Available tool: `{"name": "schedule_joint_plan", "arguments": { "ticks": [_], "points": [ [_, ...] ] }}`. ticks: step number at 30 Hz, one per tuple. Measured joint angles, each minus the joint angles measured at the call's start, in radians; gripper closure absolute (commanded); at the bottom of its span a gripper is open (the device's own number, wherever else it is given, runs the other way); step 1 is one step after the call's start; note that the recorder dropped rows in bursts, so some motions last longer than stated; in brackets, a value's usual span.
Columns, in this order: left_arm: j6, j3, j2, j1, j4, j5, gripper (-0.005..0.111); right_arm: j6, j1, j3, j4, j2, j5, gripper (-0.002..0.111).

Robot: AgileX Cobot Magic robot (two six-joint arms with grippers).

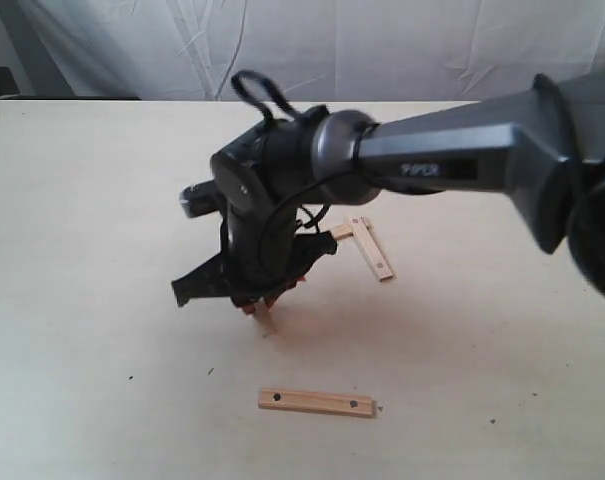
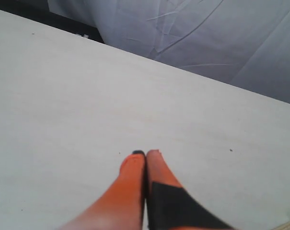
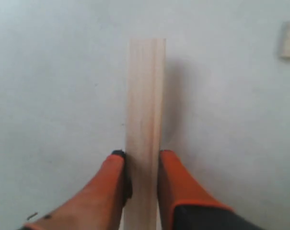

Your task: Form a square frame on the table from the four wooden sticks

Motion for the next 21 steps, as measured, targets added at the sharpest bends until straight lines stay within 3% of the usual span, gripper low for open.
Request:
{"name": "schedule_joint_plan", "arguments": {
  "ticks": [7,21],
  "points": [
    [0.000,0.000,0.000,0.000,0.000,0.000,0.107,-0.018,-0.159,0.002,-0.012,-0.060,0.025,0.109],
    [0.000,0.000,0.000,0.000,-0.001,0.000,0.107,-0.032,-0.172,0.011,-0.050,0.029,0.017,0.109]
  ]
}}
